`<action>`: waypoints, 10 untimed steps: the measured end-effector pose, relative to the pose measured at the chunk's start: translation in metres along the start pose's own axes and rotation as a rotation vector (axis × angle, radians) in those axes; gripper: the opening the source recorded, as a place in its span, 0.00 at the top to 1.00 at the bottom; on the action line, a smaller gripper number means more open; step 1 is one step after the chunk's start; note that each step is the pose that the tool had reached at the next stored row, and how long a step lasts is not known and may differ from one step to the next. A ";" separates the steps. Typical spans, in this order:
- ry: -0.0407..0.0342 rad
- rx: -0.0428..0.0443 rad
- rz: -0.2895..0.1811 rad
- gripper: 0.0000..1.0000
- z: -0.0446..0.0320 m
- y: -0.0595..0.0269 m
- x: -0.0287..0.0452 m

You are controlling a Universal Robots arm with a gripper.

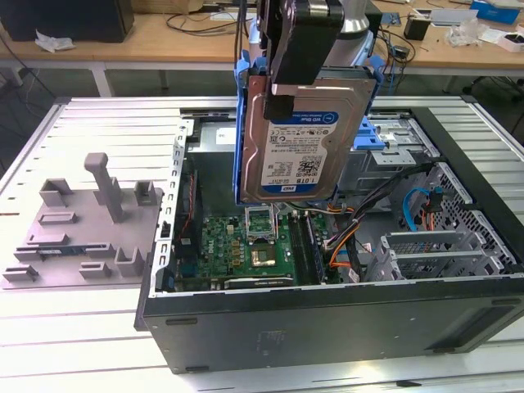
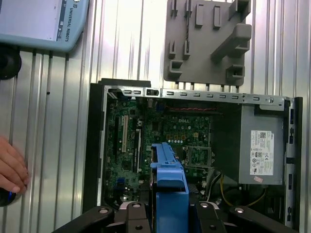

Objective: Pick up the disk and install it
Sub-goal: 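Insert the disk into the insertion slot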

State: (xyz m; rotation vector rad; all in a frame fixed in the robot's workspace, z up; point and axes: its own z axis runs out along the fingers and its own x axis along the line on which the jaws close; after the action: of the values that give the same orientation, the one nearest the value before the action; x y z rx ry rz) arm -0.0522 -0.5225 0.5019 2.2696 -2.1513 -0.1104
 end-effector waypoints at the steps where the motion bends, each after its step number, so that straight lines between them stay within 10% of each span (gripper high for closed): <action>1: -0.0001 0.0000 0.000 0.64 0.0000 0.0000 0.0000; 10: -0.0001 0.0000 0.000 0.64 0.0000 -0.0003 0.0001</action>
State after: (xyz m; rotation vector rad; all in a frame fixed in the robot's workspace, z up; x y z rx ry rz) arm -0.0518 -0.5225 0.5019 2.2697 -2.1513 -0.1106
